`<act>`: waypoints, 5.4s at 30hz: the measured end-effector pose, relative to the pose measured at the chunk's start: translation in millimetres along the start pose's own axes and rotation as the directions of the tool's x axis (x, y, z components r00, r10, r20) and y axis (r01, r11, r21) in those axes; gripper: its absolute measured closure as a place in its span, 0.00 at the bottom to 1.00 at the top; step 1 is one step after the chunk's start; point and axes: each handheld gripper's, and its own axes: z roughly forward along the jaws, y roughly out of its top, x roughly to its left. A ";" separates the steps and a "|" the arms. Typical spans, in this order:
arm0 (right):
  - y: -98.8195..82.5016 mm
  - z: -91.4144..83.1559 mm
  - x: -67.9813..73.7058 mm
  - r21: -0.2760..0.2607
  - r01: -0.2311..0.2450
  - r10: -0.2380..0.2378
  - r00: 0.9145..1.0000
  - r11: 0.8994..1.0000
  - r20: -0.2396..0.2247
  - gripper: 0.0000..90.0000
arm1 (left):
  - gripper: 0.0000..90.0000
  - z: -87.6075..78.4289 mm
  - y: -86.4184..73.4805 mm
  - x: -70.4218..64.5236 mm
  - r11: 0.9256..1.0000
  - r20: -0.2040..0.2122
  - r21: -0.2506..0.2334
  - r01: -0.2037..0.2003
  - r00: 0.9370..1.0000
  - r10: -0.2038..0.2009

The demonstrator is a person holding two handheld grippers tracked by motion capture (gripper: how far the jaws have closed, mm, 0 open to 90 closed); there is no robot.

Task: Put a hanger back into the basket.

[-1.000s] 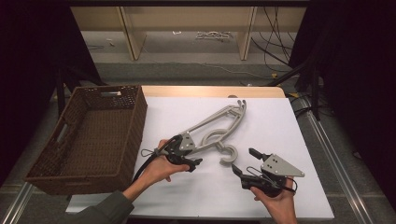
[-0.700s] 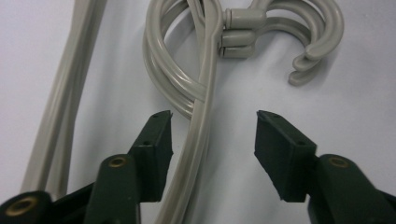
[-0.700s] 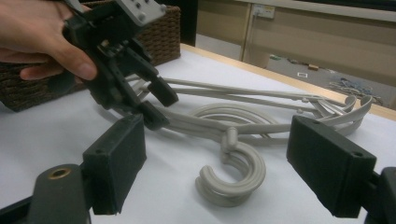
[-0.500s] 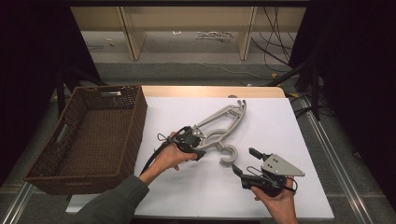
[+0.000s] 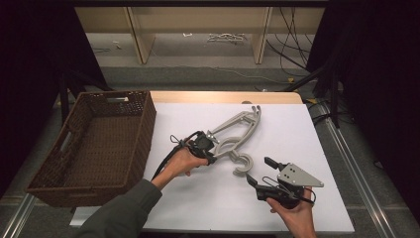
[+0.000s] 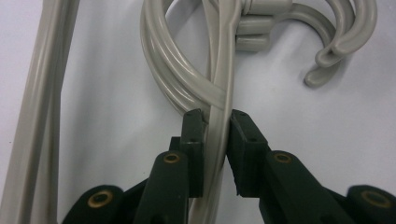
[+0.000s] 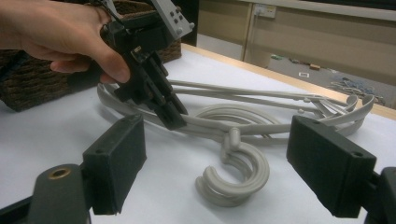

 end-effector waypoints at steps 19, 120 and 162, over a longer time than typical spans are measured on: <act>-0.6 -1.2 0.1 0.013 -0.018 0.018 1.000 1.000 -0.005 0.23 | 0.88 -28.0 3.2 12.3 0.981 0.102 -0.165 0.099 0.991 -0.083; -7.2 4.1 -0.8 0.062 -0.026 0.026 1.000 0.998 0.002 0.23 | 0.90 -281.3 -228.8 141.3 0.786 0.014 -0.473 0.398 0.895 -0.445; -7.4 5.3 -0.7 0.054 -0.017 0.017 1.000 0.998 -0.002 0.24 | 0.88 -218.0 -239.3 142.5 0.950 -0.109 -0.071 0.304 0.944 -0.310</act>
